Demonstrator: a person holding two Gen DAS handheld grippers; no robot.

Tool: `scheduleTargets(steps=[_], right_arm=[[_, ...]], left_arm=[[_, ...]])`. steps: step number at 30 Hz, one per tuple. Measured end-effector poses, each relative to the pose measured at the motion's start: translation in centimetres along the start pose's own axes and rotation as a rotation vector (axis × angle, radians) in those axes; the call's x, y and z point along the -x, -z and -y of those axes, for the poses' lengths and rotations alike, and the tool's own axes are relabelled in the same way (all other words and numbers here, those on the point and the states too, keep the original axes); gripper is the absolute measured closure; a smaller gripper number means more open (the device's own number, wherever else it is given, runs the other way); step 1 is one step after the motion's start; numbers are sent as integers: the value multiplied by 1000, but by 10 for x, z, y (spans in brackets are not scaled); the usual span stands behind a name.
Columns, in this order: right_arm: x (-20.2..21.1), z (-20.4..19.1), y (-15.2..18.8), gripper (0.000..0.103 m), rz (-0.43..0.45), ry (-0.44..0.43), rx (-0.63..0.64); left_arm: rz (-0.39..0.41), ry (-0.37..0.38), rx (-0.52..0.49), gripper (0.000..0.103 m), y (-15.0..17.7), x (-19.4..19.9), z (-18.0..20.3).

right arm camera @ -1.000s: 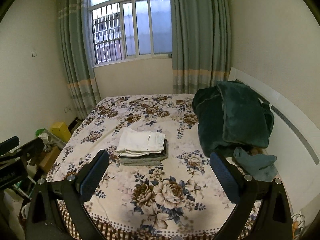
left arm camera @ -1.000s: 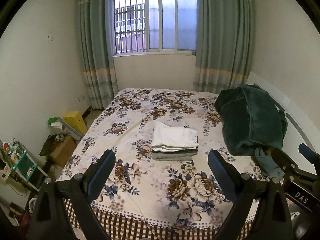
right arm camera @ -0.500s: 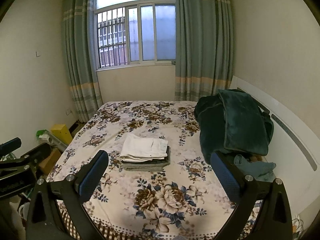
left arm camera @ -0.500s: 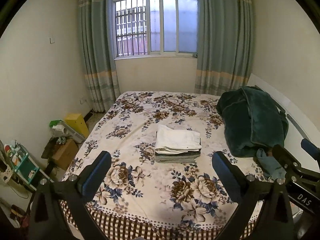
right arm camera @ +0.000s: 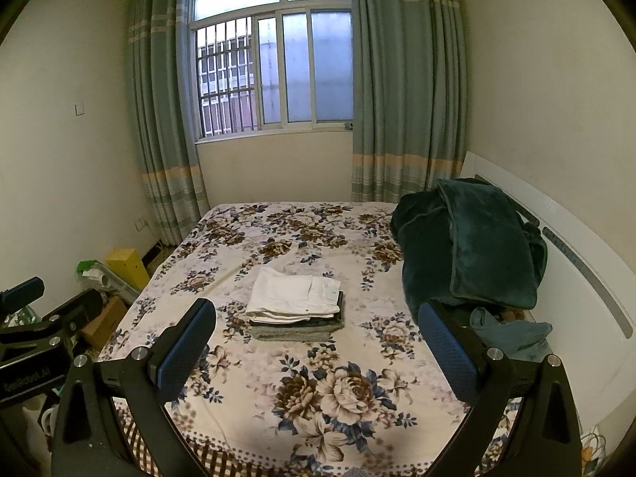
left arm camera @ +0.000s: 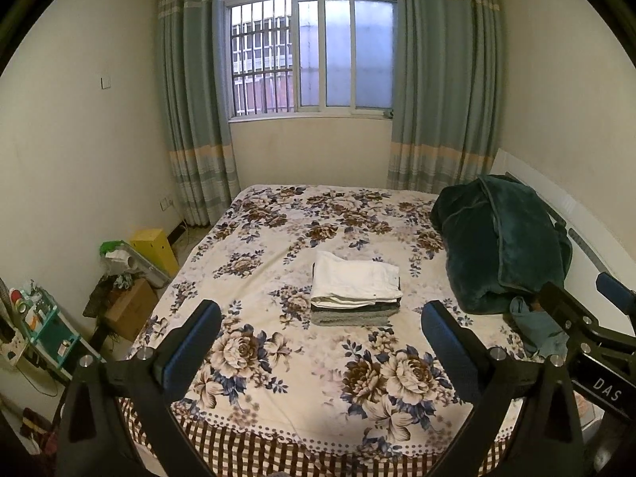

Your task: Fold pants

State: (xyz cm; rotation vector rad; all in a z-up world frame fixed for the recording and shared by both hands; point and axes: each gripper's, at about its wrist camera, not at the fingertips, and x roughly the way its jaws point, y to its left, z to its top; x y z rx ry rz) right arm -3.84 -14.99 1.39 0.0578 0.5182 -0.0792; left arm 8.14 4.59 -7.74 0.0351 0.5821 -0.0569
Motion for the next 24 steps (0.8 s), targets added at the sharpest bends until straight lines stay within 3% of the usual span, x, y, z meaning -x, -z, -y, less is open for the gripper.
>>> scheduleTargets(steps=[24], right_arm=[[2,-5,-4,0,1,-6,4]], left_arm=[[-4,2,4,0,-5,3,-1]])
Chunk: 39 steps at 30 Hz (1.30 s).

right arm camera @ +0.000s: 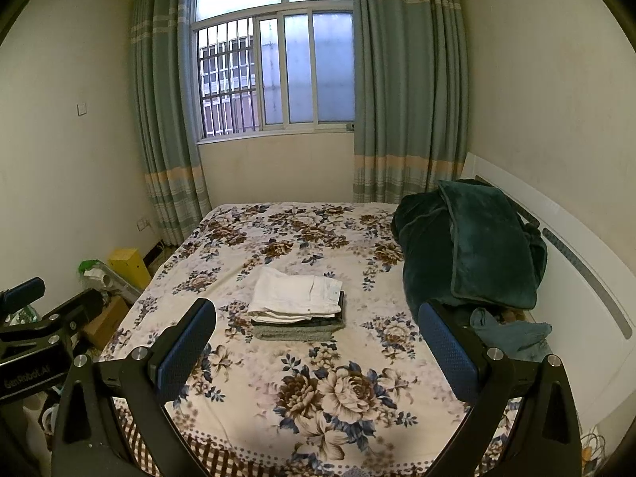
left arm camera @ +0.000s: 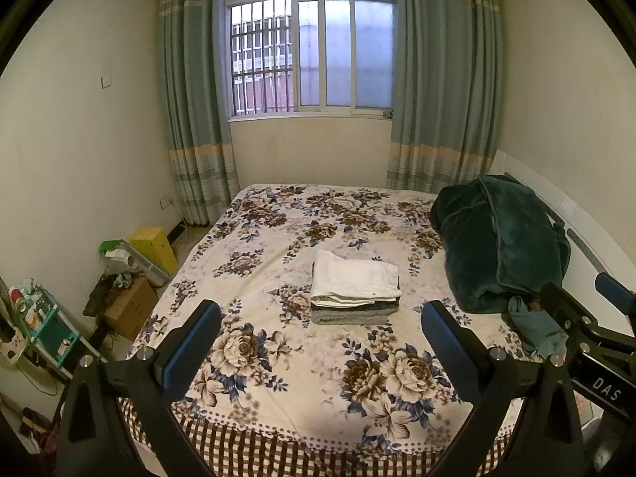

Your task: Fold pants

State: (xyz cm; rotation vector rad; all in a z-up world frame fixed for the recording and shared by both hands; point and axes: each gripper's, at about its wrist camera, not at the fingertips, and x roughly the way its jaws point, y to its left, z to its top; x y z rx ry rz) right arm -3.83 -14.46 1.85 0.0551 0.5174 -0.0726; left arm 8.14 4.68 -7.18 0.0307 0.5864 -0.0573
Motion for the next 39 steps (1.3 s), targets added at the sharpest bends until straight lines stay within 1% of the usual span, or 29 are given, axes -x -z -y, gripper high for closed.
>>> scheduleTargets(steps=[18,32,39], right_arm=[[4,1,9,0,-8,-13,-5],[2,1,10,0,-3,-19,-3],[3,1,10,0,-1,-21,-5]], left_arm=[[14,-3,-5,0,0,5,0],[22,-7,-7,0,3,8,-1],[25,-10,-10,0,-2,8,-2]])
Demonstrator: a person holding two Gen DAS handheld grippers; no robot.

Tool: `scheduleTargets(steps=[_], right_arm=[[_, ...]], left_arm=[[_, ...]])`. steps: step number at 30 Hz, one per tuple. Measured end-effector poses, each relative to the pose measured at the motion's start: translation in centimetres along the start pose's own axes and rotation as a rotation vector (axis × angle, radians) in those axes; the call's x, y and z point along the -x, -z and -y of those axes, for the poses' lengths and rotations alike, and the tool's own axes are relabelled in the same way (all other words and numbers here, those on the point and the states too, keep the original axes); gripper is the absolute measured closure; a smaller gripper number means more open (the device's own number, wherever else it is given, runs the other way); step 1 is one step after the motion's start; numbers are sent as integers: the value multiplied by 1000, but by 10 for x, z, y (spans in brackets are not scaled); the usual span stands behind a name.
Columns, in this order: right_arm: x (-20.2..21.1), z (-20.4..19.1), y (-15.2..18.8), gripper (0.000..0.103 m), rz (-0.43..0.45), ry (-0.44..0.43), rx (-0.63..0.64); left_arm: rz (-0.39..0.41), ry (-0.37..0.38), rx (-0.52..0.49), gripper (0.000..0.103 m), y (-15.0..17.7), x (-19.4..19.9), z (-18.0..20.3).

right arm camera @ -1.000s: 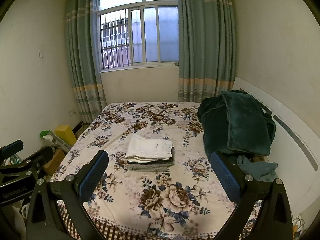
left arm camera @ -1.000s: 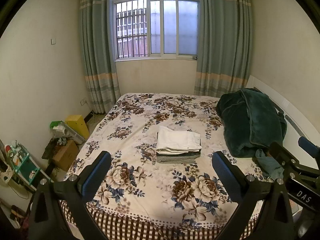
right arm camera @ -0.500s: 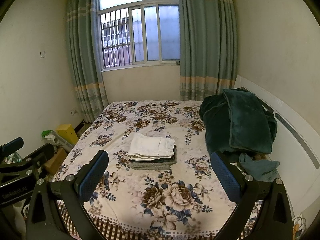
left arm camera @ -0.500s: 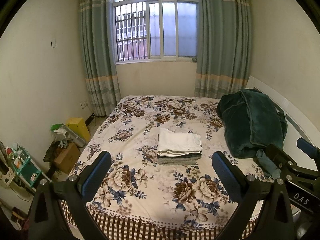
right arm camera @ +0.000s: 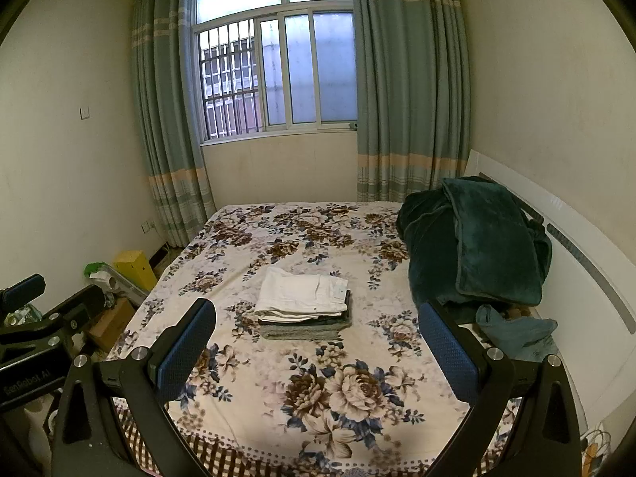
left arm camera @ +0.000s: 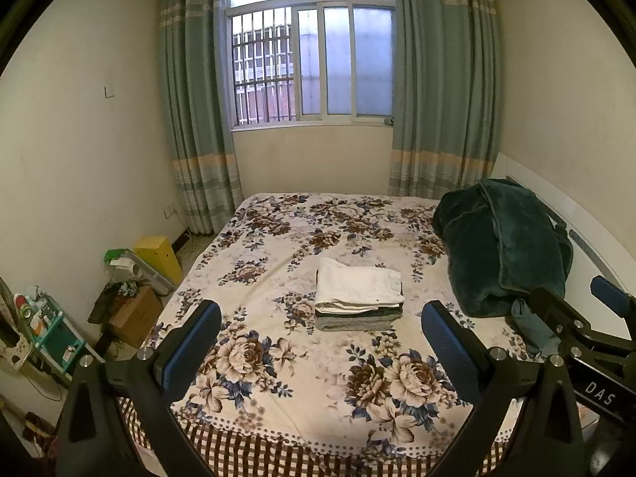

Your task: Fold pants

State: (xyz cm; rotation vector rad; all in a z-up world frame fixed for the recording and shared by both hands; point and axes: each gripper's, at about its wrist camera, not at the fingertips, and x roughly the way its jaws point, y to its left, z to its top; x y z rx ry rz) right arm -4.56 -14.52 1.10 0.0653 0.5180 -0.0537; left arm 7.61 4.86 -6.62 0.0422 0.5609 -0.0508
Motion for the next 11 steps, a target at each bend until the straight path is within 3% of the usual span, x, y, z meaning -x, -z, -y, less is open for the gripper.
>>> scheduleTargets(steps=[11], right_arm=[[4,-9,-2,0,3,5,-11]], left_arm=[[3,7,1,0,-1,0,0]])
